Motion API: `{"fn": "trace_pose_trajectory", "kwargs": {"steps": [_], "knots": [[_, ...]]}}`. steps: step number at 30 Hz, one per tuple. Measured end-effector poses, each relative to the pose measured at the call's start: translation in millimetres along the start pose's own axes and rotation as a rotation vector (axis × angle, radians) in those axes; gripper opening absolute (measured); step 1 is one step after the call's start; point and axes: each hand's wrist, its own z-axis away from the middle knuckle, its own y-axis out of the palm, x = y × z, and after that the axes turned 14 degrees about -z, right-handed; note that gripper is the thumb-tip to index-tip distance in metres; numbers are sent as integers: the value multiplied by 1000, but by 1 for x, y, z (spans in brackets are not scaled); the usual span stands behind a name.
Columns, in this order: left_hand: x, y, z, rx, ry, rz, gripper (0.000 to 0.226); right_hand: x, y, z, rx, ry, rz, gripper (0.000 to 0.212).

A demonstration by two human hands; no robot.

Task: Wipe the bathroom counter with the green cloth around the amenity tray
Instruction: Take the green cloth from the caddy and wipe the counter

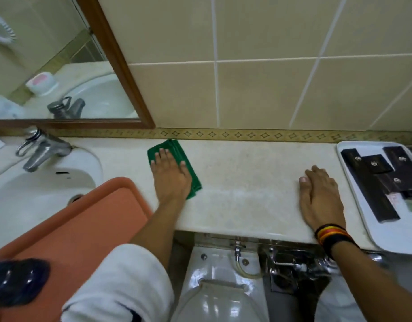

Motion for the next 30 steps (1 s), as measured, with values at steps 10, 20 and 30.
{"fn": "trace_pose_trajectory", "kwargs": {"steps": [10,20,30], "knots": [[-72,0,103,14,398,130,68,-4,-1,2,6,-41,-28,60],[19,7,-26,-28,112,13,66,-10,5,-1,-12,16,-27,62],[-113,-73,71,-115,528,268,62,11,-62,68,-480,41,-369,27]]}}
